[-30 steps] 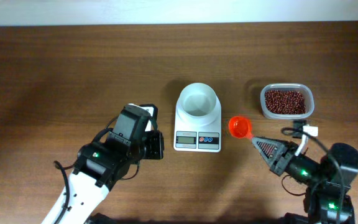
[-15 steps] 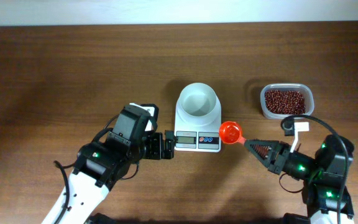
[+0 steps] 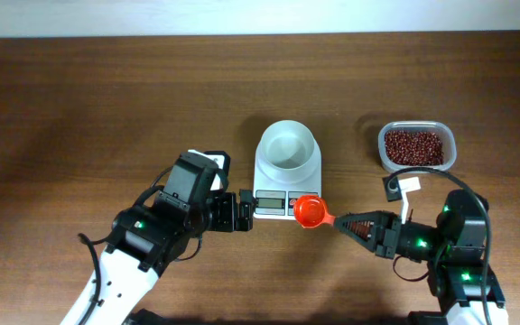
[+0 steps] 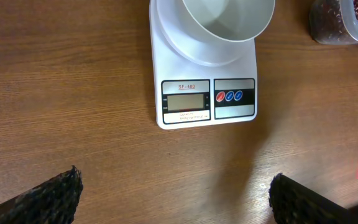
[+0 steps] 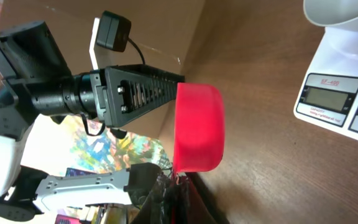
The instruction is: Scoop and weigh 50g on scale
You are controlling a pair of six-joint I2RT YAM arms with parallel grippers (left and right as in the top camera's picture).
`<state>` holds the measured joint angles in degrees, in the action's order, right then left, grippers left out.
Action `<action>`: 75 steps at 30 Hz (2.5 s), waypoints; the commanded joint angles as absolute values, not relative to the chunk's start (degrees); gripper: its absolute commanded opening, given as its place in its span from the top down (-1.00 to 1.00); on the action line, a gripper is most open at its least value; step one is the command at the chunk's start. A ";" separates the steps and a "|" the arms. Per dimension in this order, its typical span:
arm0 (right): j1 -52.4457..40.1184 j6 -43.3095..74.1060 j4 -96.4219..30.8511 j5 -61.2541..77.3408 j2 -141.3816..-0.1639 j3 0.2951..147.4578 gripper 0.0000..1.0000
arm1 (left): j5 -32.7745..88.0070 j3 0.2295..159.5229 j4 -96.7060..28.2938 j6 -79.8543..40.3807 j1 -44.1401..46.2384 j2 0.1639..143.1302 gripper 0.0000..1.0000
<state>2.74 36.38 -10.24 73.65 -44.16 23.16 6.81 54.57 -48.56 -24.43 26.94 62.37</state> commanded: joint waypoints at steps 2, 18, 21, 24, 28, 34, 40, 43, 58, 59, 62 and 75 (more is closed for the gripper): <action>2.26 31.83 -10.04 73.67 -44.21 24.47 0.92 | 6.20 55.61 -48.47 -23.90 26.74 62.30 -0.98; 8.05 30.50 -8.71 71.92 -44.21 24.47 0.92 | 6.20 55.61 -48.01 -23.90 26.74 62.30 -0.98; 11.53 34.15 -4.78 77.47 -45.12 24.47 0.92 | 6.20 55.61 -47.16 -23.90 26.74 62.30 -0.98; 8.43 34.98 -1.48 78.04 -48.77 24.47 0.92 | 6.20 55.61 -47.16 -23.90 26.74 62.30 -0.98; 6.04 35.00 0.05 78.11 -51.11 24.47 0.92 | 6.22 55.61 -47.16 -23.90 26.74 62.30 -0.98; 6.11 35.64 0.93 80.44 -51.11 24.47 0.92 | 6.37 55.59 -47.22 -23.92 26.74 62.30 1.00; 6.11 35.62 5.98 80.40 -51.11 24.47 0.92 | 5.06 55.11 -47.33 -23.90 32.49 62.76 1.00; 6.13 35.62 9.10 80.01 -51.37 24.47 0.92 | -2.96 55.11 -46.81 -24.99 38.02 64.97 1.00; 32.32 49.17 12.45 88.92 -51.37 24.47 0.92 | -1.02 55.13 -26.35 -36.67 44.49 84.51 1.00; 32.32 49.15 12.45 88.90 -51.37 24.47 0.92 | -1.93 55.13 -25.63 -36.67 44.47 84.97 1.00; 32.32 49.15 12.47 88.71 -51.37 24.47 0.92 | -2.20 55.13 -23.18 -36.69 44.49 87.48 1.00; 32.32 49.17 12.45 86.35 -51.37 24.47 0.92 | -2.37 55.11 -16.21 -36.71 45.01 99.33 1.00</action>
<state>32.12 49.39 12.25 86.85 -51.55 23.46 -1.96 54.54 -18.06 -36.12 44.73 97.43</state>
